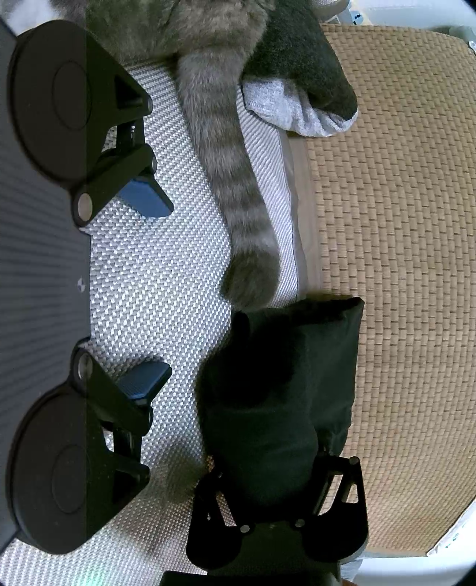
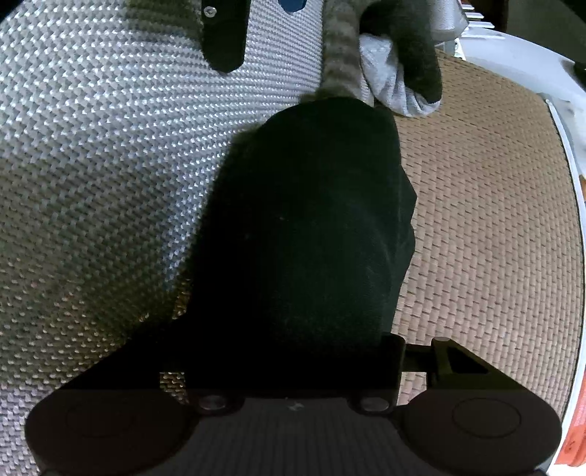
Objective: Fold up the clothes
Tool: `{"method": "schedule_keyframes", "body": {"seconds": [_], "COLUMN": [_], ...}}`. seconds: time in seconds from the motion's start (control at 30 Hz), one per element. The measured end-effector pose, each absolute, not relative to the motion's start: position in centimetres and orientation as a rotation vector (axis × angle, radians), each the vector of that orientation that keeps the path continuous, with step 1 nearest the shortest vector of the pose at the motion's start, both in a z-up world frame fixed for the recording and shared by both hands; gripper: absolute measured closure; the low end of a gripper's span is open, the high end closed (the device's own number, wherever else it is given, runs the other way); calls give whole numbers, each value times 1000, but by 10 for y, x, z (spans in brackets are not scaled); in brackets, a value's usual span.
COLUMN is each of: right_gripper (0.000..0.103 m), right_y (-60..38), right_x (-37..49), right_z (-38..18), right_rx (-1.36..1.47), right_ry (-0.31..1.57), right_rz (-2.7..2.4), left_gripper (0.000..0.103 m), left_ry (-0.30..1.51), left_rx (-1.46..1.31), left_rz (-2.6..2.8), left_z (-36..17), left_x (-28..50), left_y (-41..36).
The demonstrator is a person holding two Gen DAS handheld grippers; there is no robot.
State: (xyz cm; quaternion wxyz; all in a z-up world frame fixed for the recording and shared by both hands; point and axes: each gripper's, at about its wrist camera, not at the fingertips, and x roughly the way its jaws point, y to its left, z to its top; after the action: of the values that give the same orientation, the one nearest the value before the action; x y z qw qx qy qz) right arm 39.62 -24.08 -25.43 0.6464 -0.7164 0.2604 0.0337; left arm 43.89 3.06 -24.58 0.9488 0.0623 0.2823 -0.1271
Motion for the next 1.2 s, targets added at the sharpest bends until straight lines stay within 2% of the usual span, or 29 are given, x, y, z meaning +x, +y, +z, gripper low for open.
{"method": "schedule_keyframes", "body": {"seconds": [0.33,0.87,1.07,1.2], "right_gripper": [49,50,50,50], "right_y": [-261,-235,-176,-145], "right_x": [382,373,405,467], "right_z": [-229,-137,-97,-94], "right_rx": [-1608,-1615,-1607,-1611], "right_ry": [567,483,439,414], "right_rz": [7,-76,-100,-100], "left_gripper": [13,13,13,13], "left_ry": [570,566,565,563], "left_rx": [132,138,136,136], "left_rz": [-254,-253,-254,-255], "left_z": [-245,-246,-245,-244], "left_x": [440,438,437,436], "left_y": [29,29,30,31]}}
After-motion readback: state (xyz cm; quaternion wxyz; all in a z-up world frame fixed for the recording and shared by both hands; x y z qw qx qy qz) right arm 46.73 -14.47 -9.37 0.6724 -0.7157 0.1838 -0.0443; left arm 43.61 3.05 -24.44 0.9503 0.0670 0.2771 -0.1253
